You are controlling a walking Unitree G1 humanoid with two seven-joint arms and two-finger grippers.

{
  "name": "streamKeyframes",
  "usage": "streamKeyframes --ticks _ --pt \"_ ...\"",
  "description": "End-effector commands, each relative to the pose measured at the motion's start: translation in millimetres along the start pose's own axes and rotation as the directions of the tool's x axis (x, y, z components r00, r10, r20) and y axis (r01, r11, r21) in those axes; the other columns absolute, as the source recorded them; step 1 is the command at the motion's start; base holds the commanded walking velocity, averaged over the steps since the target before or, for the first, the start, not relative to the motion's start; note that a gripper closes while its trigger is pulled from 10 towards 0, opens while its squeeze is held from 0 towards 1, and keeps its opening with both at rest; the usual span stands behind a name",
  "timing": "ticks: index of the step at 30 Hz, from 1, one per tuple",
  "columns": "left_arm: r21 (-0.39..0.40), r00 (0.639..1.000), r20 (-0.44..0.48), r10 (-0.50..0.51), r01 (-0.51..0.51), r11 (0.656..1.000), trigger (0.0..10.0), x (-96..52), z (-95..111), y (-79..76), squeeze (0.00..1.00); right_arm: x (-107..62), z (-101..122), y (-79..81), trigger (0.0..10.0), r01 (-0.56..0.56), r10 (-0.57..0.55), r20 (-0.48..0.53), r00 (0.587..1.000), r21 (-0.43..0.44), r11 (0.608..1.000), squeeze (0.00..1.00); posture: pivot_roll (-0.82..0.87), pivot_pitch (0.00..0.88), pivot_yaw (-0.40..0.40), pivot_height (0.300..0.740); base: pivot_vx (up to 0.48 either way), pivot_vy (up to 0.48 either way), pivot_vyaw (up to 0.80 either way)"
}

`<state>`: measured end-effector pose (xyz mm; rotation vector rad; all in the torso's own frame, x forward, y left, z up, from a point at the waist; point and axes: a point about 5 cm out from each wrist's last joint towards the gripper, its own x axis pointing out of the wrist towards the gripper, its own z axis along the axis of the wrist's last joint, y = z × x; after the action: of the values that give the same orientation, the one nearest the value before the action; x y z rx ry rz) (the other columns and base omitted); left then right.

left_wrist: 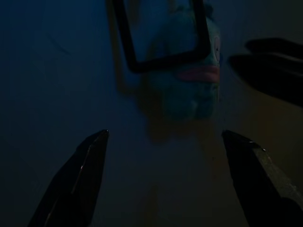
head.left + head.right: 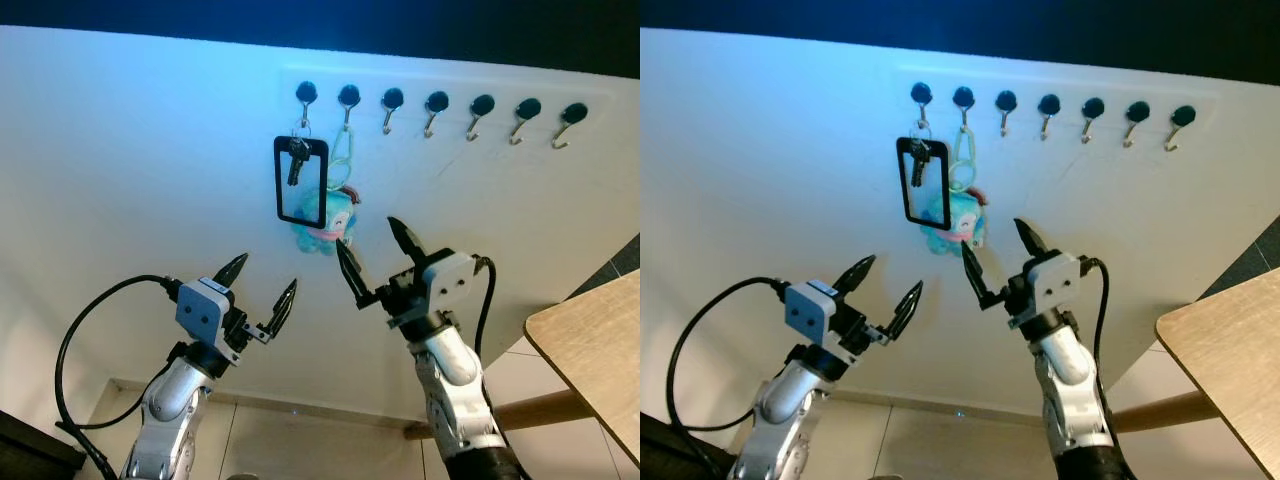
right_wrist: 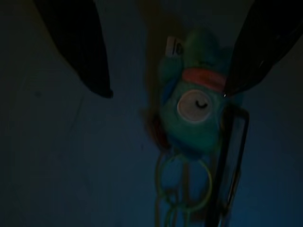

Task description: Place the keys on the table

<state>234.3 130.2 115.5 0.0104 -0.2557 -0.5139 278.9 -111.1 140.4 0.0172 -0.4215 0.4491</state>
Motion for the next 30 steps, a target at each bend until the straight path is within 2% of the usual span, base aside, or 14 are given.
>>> streamKeyframes --ticks 1,2,3,4,11,23,24,25,26,27,28,30 --pt "0.003 1.000 -0.022 -0.007 0.007 1.000 10.0 -0.5 -1 -3.2 0.00 3.7 -2 1.6 10.0 -0.020 0.020 -0.022 1.000 0.005 1.000 1.00 0.09 0.036 -0.036 0.740 0.000 0.000 0.00" --pt "0.003 1.000 -0.023 -0.008 0.008 1.000 10.0 0.3 -1 -3.8 0.00 8.1 -2 3.2 10.0 -0.039 0.039 -0.021 0.999 0.004 0.999 0.38 0.09 0.037 -0.034 0.740 0.000 0.000 0.00" --pt "0.003 1.000 -0.021 -0.011 0.011 1.000 10.0 1.0 0 -4.6 0.00 12.9 -2 5.3 10.0 -0.055 0.055 -0.018 0.998 0.002 0.998 0.00 0.09 0.038 -0.035 0.740 0.000 0.000 0.00" --pt "0.002 1.000 -0.020 -0.017 0.017 1.000 10.0 1.7 1 -5.4 0.00 19.6 -1 8.6 10.0 -0.078 0.078 -0.013 0.997 0.001 0.997 0.00 0.09 0.039 -0.036 0.740 0.000 0.000 0.00" --pt "0.010 1.000 -0.022 -0.019 0.019 1.000 10.0 1.0 4 -6.5 0.00 28.4 -1 18.5 10.0 -0.129 0.129 -0.017 0.991 0.009 0.992 0.00 0.10 0.039 -0.045 0.740 0.000 0.000 0.00" --pt "0.014 0.999 -0.032 -0.029 0.030 0.999 10.0 0.1 6 -11.3 0.00 24.0 -7 23.8 10.0 -0.128 0.129 -0.032 0.991 0.022 0.992 0.00 0.10 0.040 -0.046 0.740 0.000 0.000 0.00" --pt "0.014 0.999 -0.032 -0.030 0.030 0.999 10.0 0.5 6 -11.2 0.00 23.2 -7 23.8 8.3 -0.127 0.127 -0.032 0.991 0.023 0.992 0.00 0.10 0.039 -0.044 0.740 0.000 0.000 0.00" --pt "0.015 0.999 -0.032 -0.030 0.031 0.999 10.0 0.8 6 -11.2 0.00 22.3 -7 23.8 4.6 -0.124 0.125 -0.032 0.992 0.025 0.992 0.00 0.10 0.039 -0.044 0.740 0.000 0.000 0.00" --pt "0.015 0.999 -0.032 -0.030 0.031 0.999 10.0 0.8 6 -11.2 0.00 22.3 -7 23.8 4.6 -0.124 0.125 -0.032 0.992 0.025 0.992 0.00 0.10 0.039 -0.044 0.740 0.000 0.000 0.00" --pt "0.016 0.999 -0.031 -0.031 0.032 0.999 10.0 1.4 7 -11.1 0.00 21.7 -7 23.7 2.0 -0.122 0.123 -0.031 0.992 0.027 0.992 0.00 0.10 0.039 -0.042 0.740 0.000 0.000 0.00" --pt "0.018 0.999 -0.029 -0.034 0.035 0.999 10.0 1.8 7 -11.2 0.00 20.9 -7 23.7 0.0 -0.118 0.119 -0.029 0.992 0.032 0.992 0.00 0.10 0.039 -0.042 0.740 0.000 0.000 0.00" --pt "0.020 0.999 -0.028 -0.039 0.040 0.999 10.0 2.3 8 -11.5 0.00 19.7 -6 23.9 0.0 -0.114 0.115 -0.026 0.993 0.038 0.993 0.00 0.10 0.039 -0.042 0.740 0.000 0.000 0.00"
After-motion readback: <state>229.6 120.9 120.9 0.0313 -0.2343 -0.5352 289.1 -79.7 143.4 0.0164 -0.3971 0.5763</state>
